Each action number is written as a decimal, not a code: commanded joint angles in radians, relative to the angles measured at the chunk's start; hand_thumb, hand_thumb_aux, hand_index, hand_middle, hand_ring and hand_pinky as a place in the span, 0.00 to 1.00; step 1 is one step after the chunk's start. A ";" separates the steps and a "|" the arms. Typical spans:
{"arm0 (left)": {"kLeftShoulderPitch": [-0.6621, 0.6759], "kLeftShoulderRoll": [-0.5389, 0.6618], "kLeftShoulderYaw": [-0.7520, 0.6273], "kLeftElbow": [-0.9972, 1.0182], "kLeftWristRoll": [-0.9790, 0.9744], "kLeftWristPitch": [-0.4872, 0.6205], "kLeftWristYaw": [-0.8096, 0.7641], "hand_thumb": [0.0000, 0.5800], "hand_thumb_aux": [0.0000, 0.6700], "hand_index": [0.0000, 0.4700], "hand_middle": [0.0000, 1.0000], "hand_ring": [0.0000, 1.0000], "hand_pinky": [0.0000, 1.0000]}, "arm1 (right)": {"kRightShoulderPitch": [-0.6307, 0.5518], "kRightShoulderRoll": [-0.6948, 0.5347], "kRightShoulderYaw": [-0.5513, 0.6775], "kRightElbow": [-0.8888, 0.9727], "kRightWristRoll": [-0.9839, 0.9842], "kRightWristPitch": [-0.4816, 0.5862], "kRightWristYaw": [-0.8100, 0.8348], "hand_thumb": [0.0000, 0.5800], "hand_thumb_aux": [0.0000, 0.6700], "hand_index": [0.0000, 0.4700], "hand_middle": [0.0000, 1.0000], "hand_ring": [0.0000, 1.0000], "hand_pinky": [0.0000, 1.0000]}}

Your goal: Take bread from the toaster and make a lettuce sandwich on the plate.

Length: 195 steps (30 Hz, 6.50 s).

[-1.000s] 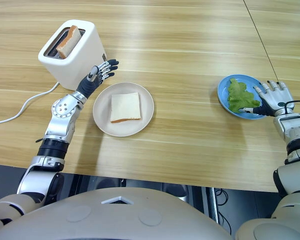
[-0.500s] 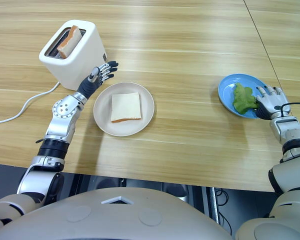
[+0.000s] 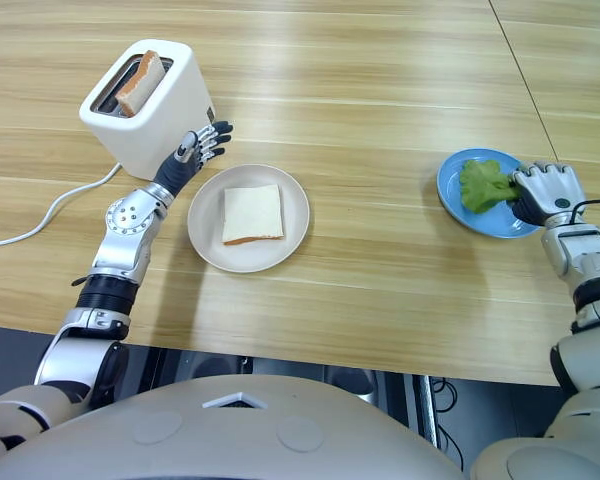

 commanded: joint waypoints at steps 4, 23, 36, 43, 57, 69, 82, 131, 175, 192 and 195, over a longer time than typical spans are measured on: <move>-0.031 -0.006 0.043 0.081 -0.022 -0.012 0.011 0.00 0.00 0.00 0.00 0.00 0.00 | 0.181 -0.060 -0.205 -0.438 0.143 -0.006 0.056 1.00 1.00 0.98 1.00 1.00 1.00; -0.152 -0.070 0.072 0.342 -0.010 -0.098 0.048 0.00 0.00 0.00 0.00 0.00 0.00 | 0.127 0.477 -0.056 -0.788 0.126 -0.051 0.372 1.00 1.00 0.98 1.00 1.00 1.00; -0.174 -0.101 0.057 0.392 0.018 -0.122 0.060 0.00 0.00 0.00 0.00 0.00 0.00 | -0.020 0.690 0.121 -0.353 0.027 -0.129 0.310 1.00 1.00 0.98 1.00 1.00 1.00; -0.180 -0.101 0.051 0.424 0.034 -0.137 0.069 0.00 0.00 0.00 0.00 0.00 0.00 | -0.045 0.698 0.141 -0.429 -0.020 -0.112 0.293 1.00 1.00 0.98 1.00 1.00 1.00; -0.185 -0.102 0.046 0.429 0.044 -0.141 0.078 0.00 0.00 0.00 0.00 0.00 0.00 | -0.042 0.698 0.199 -0.397 -0.088 -0.047 0.315 0.74 0.49 0.48 0.00 0.00 0.00; -0.169 -0.084 0.033 0.375 0.073 -0.148 0.101 0.00 0.00 0.00 0.00 0.00 0.00 | -0.006 0.619 0.162 -0.484 -0.082 0.009 0.364 0.00 0.00 0.00 0.00 0.00 0.00; 0.064 0.037 0.059 -0.405 0.251 -0.087 0.261 0.00 0.00 0.00 0.00 0.00 0.00 | 0.242 0.392 -0.228 -0.927 0.074 0.117 0.379 0.00 0.00 0.00 0.00 0.00 0.00; -0.245 0.251 -0.101 0.000 0.793 0.451 0.796 1.00 1.00 0.98 1.00 1.00 1.00 | 0.188 0.497 -0.218 -0.591 0.129 0.012 0.309 0.00 0.00 0.00 0.00 0.00 0.00; -0.018 0.061 -0.070 -0.071 0.012 0.293 -0.063 1.00 1.00 0.98 1.00 1.00 1.00 | 0.143 0.526 -0.170 -0.509 0.127 -0.008 0.275 0.00 0.00 0.00 0.00 0.00 0.00; 0.040 0.122 -0.053 -0.205 -0.017 0.366 -0.148 1.00 1.00 0.98 1.00 1.00 1.00 | 0.151 0.522 -0.157 -0.507 0.124 -0.005 0.275 0.00 0.00 0.00 0.00 0.00 0.00; 0.033 0.101 -0.074 -0.173 -0.008 0.365 -0.155 1.00 1.00 0.98 1.00 1.00 1.00 | 0.153 0.521 -0.154 -0.520 0.119 -0.001 0.277 0.00 0.00 0.00 0.00 0.00 0.00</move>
